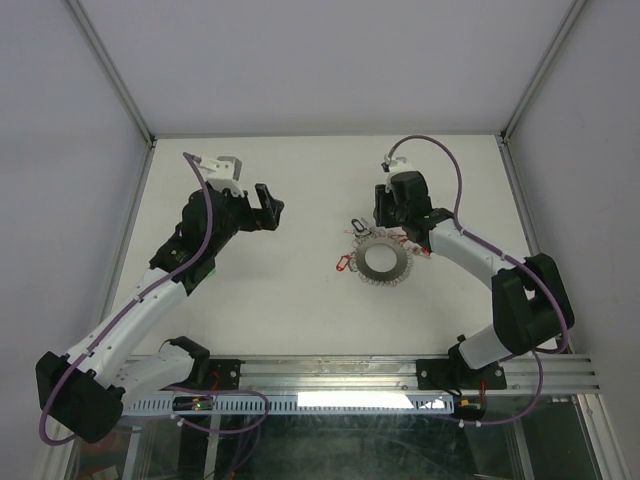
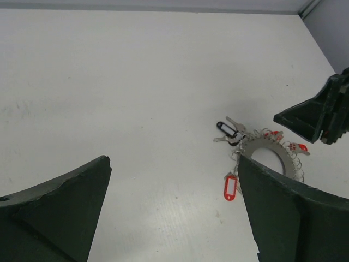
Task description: Put the keys on the keyring
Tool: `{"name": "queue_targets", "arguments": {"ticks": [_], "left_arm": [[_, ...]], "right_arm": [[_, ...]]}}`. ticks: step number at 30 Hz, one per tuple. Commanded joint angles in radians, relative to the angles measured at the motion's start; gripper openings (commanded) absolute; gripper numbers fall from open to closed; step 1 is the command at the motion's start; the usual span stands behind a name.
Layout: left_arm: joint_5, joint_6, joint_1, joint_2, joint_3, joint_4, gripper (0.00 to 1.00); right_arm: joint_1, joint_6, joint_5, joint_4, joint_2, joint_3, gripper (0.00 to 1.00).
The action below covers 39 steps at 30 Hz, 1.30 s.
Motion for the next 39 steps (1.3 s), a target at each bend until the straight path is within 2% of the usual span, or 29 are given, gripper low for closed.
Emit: {"name": "queue_targets", "arguments": {"ticks": [1,3,4,8,9,10,11,14,18,24,29,34,39], "left_arm": [[0.018,-0.034,0.063,0.014,0.007,-0.043,0.99],[0.016,-0.048,0.093,0.012,0.005,-0.054,0.99],[0.017,-0.055,0.107,0.012,0.005,-0.055,0.99],[0.004,-0.070,0.129,0.032,0.024,-0.070,0.99],[-0.006,-0.073,0.128,0.040,0.031,-0.079,0.99],[-0.020,-0.085,0.129,0.053,0.041,-0.089,0.99],[-0.036,-0.098,0.129,0.063,0.048,-0.101,0.99],[-0.089,-0.149,0.127,0.091,0.074,-0.154,0.99],[-0.096,-0.153,0.128,0.053,0.066,-0.170,0.99],[-0.196,-0.095,0.129,-0.094,-0.031,-0.114,0.99],[-0.235,-0.069,0.129,-0.267,-0.131,-0.081,0.99],[-0.235,-0.052,0.129,-0.392,-0.229,-0.054,0.99],[-0.231,-0.037,0.129,-0.412,-0.262,-0.057,0.99]], "right_arm": [[-0.037,0.105,-0.088,0.128,-0.026,0.012,0.39],[-0.046,0.140,-0.109,0.160,-0.064,-0.011,0.46],[-0.052,0.159,-0.124,0.176,-0.089,-0.024,0.54],[-0.059,0.242,-0.174,0.197,-0.190,-0.065,0.75],[-0.059,0.262,-0.181,0.181,-0.218,-0.064,0.82],[-0.059,0.263,-0.201,0.154,-0.244,-0.058,0.94],[-0.059,0.251,-0.225,0.123,-0.269,-0.044,1.00],[-0.058,0.215,-0.262,0.031,-0.331,-0.020,1.00],[-0.058,0.159,-0.213,-0.092,-0.462,-0.011,1.00],[-0.059,0.098,-0.136,-0.027,-0.762,-0.151,1.00],[-0.059,0.112,-0.043,-0.009,-0.941,-0.255,1.00],[-0.058,0.166,0.033,-0.017,-1.035,-0.340,1.00],[-0.059,0.167,0.045,-0.020,-1.045,-0.360,1.00]]}}
